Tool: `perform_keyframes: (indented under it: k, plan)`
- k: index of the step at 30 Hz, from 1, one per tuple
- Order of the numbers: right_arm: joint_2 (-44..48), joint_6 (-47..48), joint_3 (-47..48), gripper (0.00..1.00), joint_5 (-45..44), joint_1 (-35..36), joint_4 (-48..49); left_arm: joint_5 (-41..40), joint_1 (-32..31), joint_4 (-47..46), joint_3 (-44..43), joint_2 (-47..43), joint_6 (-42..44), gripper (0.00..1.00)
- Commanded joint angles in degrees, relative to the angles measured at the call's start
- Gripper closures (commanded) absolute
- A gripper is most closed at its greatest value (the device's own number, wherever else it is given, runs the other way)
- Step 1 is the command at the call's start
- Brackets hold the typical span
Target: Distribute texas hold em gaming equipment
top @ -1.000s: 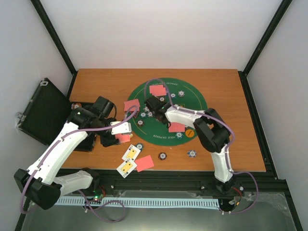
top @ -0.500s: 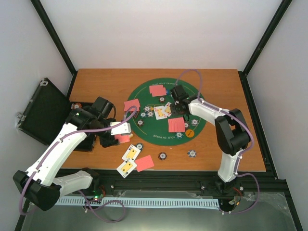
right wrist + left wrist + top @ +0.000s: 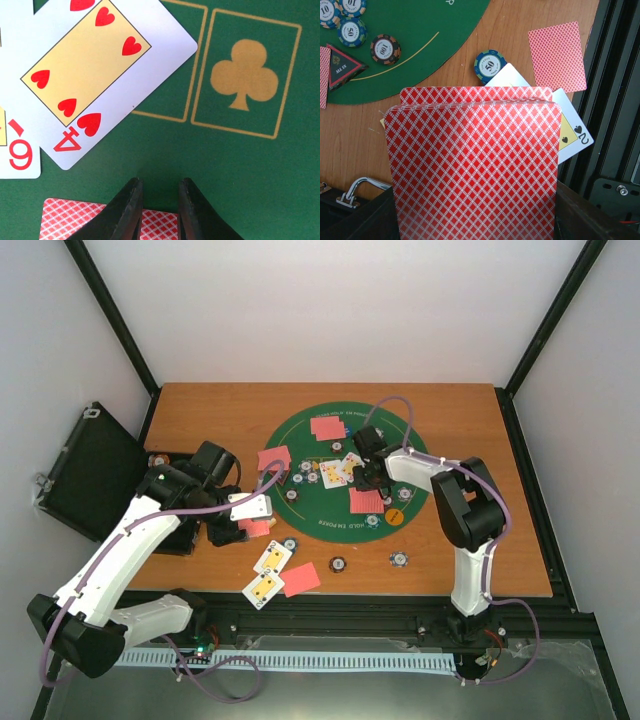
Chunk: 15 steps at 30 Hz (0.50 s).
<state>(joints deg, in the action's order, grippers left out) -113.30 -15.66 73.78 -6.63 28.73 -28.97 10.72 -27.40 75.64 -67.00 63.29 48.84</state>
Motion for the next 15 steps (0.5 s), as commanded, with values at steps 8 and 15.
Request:
perform_keyframes:
  k: [8, 15]
  plan:
    - [-1.3, 0.3, 4.7, 0.81, 2.1, -0.6, -0.5, 0.0, -0.3, 0.5, -0.2, -0.5, -0.1, 0.83]
    - [-5.3, 1.3, 7.4, 0.84, 1.5, -0.6, -1.3, -0.5, -0.3, 0.5, 0.2, -0.9, 0.0, 0.83]
